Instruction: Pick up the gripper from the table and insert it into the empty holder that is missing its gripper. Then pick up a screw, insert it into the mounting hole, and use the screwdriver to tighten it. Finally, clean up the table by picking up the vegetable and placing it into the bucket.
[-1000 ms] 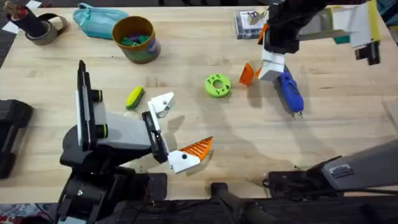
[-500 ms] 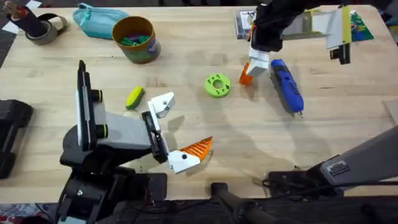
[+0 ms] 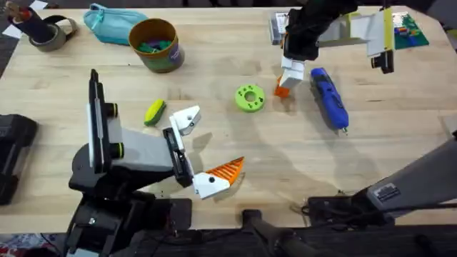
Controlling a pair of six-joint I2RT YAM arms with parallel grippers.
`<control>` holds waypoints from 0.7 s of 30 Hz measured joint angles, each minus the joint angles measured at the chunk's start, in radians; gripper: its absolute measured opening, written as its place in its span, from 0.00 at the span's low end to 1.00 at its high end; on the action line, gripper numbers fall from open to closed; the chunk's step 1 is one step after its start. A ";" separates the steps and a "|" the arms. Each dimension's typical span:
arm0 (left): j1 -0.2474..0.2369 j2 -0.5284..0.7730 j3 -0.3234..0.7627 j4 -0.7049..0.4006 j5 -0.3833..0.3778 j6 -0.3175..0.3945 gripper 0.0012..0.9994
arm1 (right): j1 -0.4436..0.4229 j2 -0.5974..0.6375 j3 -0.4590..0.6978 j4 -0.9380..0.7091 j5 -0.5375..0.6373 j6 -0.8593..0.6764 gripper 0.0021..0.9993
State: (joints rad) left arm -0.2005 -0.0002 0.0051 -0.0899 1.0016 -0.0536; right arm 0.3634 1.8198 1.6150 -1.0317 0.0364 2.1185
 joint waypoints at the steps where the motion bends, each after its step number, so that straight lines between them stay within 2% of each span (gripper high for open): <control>1: 0.000 0.000 0.000 0.000 0.000 0.000 0.99 | 0.000 0.000 -0.001 0.001 0.000 0.000 1.00; 21: 0.000 0.000 0.000 0.000 0.000 0.000 0.99 | -0.003 0.000 -0.073 0.025 -0.022 0.000 1.00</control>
State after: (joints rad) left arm -0.2005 -0.0002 0.0051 -0.0902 1.0016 -0.0540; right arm 0.3601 1.8198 1.5420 -1.0071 0.0142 2.1185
